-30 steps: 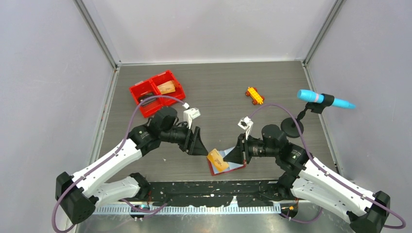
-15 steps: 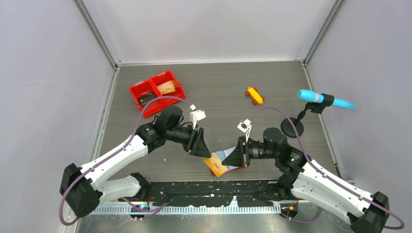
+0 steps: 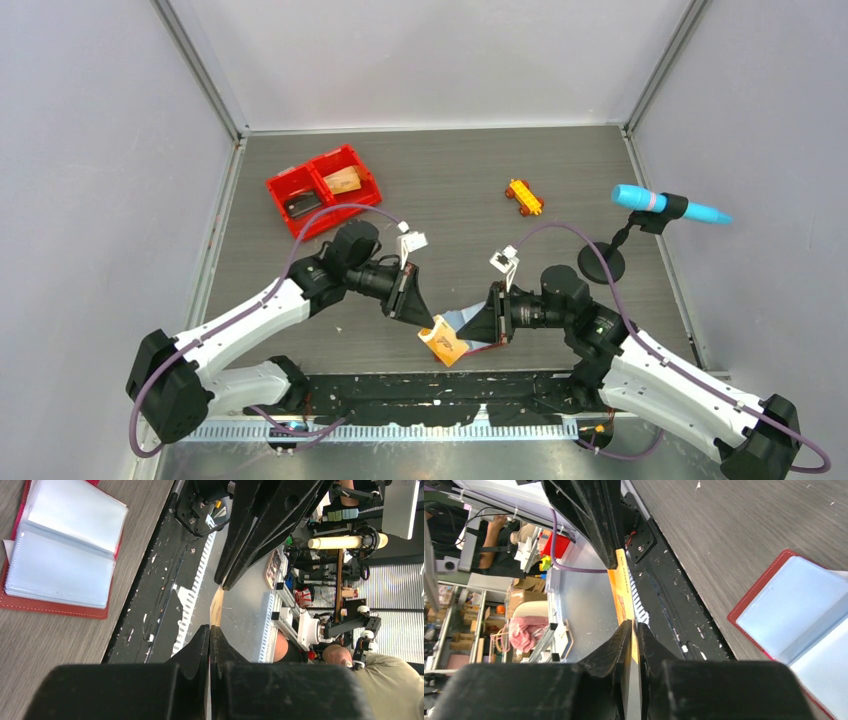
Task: Take the credit cards out of the card holder
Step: Remove the credit card from the card holder, then place the credit card in the storage box.
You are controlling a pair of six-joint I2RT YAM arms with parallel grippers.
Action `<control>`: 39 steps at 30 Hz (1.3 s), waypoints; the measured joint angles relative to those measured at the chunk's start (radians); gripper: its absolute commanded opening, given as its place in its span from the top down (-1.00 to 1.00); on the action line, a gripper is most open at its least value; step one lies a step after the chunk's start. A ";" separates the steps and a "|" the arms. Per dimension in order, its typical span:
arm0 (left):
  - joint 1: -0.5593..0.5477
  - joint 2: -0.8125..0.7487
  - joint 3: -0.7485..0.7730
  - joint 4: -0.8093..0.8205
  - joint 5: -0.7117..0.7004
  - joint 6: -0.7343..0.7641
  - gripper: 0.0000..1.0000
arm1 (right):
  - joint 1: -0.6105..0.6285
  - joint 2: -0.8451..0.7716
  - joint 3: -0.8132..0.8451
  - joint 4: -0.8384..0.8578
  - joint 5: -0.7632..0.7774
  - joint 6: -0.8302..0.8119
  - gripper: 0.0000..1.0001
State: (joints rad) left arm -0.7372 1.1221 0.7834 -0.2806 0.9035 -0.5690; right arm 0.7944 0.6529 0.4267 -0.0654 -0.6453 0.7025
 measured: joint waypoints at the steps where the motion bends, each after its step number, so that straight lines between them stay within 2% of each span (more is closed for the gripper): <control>1: 0.000 0.000 0.000 0.000 -0.005 -0.002 1.00 | 0.000 -0.002 -0.004 0.000 0.008 0.004 0.36; 2: 0.000 0.000 0.000 0.000 -0.012 -0.005 1.00 | 0.000 -0.006 -0.007 0.001 0.019 0.008 0.25; 4: 0.005 0.000 0.000 0.000 -0.033 -0.010 1.00 | 0.000 -0.027 -0.012 -0.001 0.043 0.012 -0.24; 5: 0.011 0.000 0.000 -0.001 -0.045 -0.016 1.00 | 0.000 -0.044 -0.013 -0.003 0.058 0.011 -0.33; 6: 0.022 0.000 0.002 -0.002 -0.058 -0.025 1.00 | 0.000 -0.067 -0.013 -0.006 0.074 0.005 -0.55; 8: 0.045 0.000 0.011 -0.008 -0.088 -0.032 1.00 | 0.000 -0.104 -0.013 -0.011 0.098 0.010 -0.74; 12: 0.117 -0.004 0.054 -0.034 -0.172 -0.048 1.00 | 0.000 -0.165 -0.013 -0.023 0.148 -0.001 -0.97; 19: 0.378 -0.014 0.155 -0.099 -0.404 -0.086 1.00 | 0.000 -0.186 -0.014 -0.045 0.206 -0.027 -0.91; 24: 0.575 0.086 0.282 -0.130 -0.542 -0.111 1.00 | 0.000 -0.179 -0.014 -0.046 0.215 -0.047 -0.91; 32: 0.642 0.383 0.568 -0.176 -0.721 -0.077 1.00 | 0.000 -0.108 -0.014 -0.048 0.215 -0.074 -0.91; 39: 0.700 0.602 0.777 -0.205 -0.753 -0.057 1.00 | 0.000 -0.045 0.001 -0.051 0.225 -0.105 -0.91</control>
State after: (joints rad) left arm -0.0376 1.7237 1.5600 -0.4858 0.1505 -0.6262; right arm 0.7944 0.6079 0.4274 -0.1169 -0.4198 0.5980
